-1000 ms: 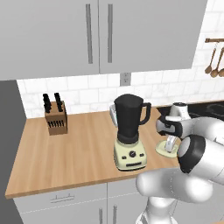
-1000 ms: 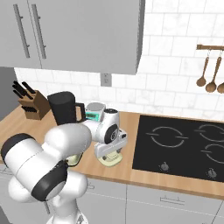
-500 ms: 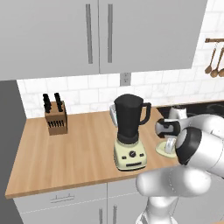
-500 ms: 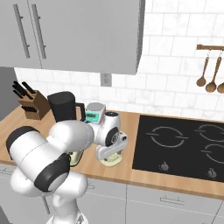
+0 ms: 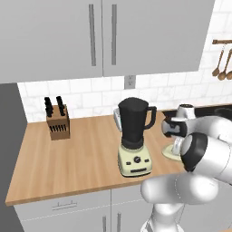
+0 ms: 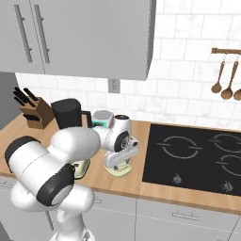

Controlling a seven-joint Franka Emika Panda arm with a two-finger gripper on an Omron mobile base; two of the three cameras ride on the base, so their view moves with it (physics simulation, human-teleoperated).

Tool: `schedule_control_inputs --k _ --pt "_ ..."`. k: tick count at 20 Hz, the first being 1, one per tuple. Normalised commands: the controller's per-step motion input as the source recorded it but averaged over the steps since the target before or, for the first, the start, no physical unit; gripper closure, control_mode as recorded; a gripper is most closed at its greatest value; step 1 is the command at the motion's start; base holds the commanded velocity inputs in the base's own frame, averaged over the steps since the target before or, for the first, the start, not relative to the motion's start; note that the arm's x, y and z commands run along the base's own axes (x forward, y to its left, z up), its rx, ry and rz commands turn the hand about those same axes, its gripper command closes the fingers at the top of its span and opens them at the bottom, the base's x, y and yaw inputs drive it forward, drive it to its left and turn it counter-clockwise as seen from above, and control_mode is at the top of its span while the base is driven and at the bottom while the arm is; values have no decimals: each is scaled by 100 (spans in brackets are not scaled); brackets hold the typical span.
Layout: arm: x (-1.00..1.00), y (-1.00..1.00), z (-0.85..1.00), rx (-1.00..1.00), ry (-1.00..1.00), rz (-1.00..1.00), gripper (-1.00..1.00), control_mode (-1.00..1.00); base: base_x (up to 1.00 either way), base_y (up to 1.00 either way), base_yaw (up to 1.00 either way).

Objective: Close the lid blender by securely placing the lid on top.

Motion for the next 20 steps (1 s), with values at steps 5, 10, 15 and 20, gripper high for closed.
schedule_control_inputs --k 5,10,15,20 --pt "-52 -4 100 0 -7 13 100 -100 0 0 0" --pt "-57 7 100 0 -7 7 100 -100 0 0 0" --pt "-42 25 100 0 -12 10 100 -100 0 0 0" --pt "-30 39 100 -6 -10 16 100 -100 0 0 0"
